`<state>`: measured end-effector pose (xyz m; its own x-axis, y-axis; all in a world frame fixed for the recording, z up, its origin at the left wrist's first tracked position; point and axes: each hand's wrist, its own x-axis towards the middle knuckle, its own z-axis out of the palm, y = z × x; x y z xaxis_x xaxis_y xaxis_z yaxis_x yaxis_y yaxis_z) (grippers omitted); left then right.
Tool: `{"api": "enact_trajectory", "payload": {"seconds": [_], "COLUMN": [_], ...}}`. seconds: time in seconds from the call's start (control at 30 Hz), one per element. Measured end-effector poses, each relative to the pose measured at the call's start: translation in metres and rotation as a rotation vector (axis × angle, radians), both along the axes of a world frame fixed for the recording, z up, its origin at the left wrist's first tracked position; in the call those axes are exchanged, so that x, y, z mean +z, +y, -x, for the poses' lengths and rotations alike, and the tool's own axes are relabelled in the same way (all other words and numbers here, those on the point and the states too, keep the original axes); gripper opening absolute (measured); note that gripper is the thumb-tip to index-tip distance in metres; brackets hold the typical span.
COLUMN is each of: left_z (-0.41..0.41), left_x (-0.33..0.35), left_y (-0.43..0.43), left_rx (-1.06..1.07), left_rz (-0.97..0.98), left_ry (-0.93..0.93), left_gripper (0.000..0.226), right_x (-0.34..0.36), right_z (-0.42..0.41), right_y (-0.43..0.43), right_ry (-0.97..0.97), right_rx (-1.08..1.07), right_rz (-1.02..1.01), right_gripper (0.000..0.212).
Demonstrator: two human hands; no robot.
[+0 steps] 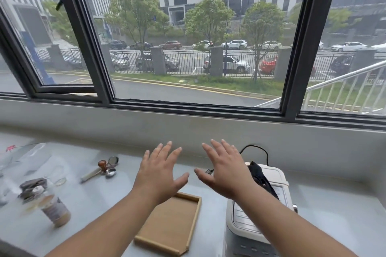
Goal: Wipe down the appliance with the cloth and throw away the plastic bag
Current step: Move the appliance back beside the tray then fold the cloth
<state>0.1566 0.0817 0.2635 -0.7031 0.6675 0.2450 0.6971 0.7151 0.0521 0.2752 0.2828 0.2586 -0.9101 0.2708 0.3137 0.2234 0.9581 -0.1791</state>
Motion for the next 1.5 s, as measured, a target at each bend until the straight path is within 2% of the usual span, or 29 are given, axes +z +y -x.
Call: {"api": "enact_trajectory", "payload": {"seconds": [0.47,1.0,1.5], "left_z": [0.051,0.012,-0.032], "left_x": [-0.018,-0.027,-0.047], "left_y": [-0.021,0.059,0.097], "left_rx": [-0.042,-0.294,-0.416], "left_rz": [0.043,0.006,0.052], "left_ry": [-0.047,-0.086,-0.097], "left_gripper": [0.090,0.089,0.087], "right_x": [-0.016,-0.025,-0.037], "right_z": [0.042,-0.032,-0.084], "right_y": [-0.022,0.020,0.032], "right_ry": [-0.073,-0.128,-0.257], "right_rx": [-0.054,-0.341,-0.505], "right_rz": [-0.022,0.027,0.043], "right_gripper": [0.091,0.089,0.071]}}
